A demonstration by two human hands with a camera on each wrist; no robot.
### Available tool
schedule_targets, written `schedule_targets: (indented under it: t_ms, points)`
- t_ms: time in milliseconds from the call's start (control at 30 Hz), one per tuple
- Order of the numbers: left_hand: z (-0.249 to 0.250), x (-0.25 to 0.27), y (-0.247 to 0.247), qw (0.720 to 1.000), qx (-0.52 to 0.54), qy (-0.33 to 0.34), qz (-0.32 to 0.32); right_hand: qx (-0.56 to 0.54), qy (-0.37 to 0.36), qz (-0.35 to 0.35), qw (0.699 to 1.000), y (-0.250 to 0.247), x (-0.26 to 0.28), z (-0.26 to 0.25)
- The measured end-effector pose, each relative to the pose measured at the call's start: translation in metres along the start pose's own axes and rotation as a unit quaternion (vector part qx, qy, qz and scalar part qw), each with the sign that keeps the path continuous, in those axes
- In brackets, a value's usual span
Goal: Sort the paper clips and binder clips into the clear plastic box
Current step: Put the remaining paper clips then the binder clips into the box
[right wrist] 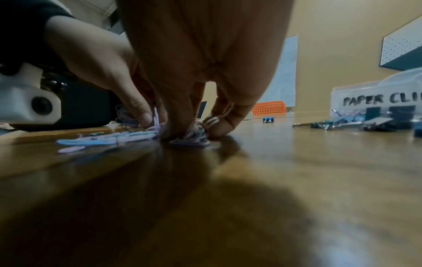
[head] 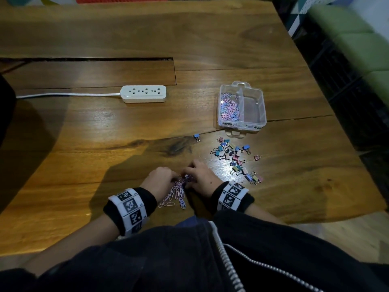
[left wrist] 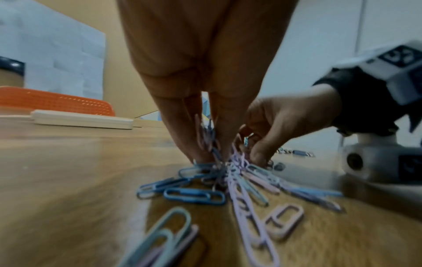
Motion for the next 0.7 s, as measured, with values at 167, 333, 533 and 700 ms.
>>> schedule_targets:
  t_ms: [167,333,533,700]
  points:
    - [-0.008,-0.004,-0.014,0.994,0.100,-0.035,0.003,0.009,0.022,-0.008,1.000,0.003,-0.008,0.007]
    - [0.001,-0.016,-0.044,0.987,0.159,-0.015,0.024,-0.065,0.084,0.013,0.994,-0.006,-0.005,0.024]
    - [0.041,-0.062,-0.095,0.968,0.241,0.030,0.060,-0.324,0.187,0.041,0.927,-0.016,0.022,0.063]
    - [0.090,-0.127,-0.119,0.958,0.281,0.040,0.047,-0.406,0.197,0.069,0.890,-0.033,0.033,0.092]
Point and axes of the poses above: each hand's wrist, its own x-axis away from the middle knuckle, its own y-axis out of the palm, z = x × y, the point moved 10 cm from there along -x, towards the middle knuckle, and after that the axes turned 5 degrees about y, right-handed, at the moved point
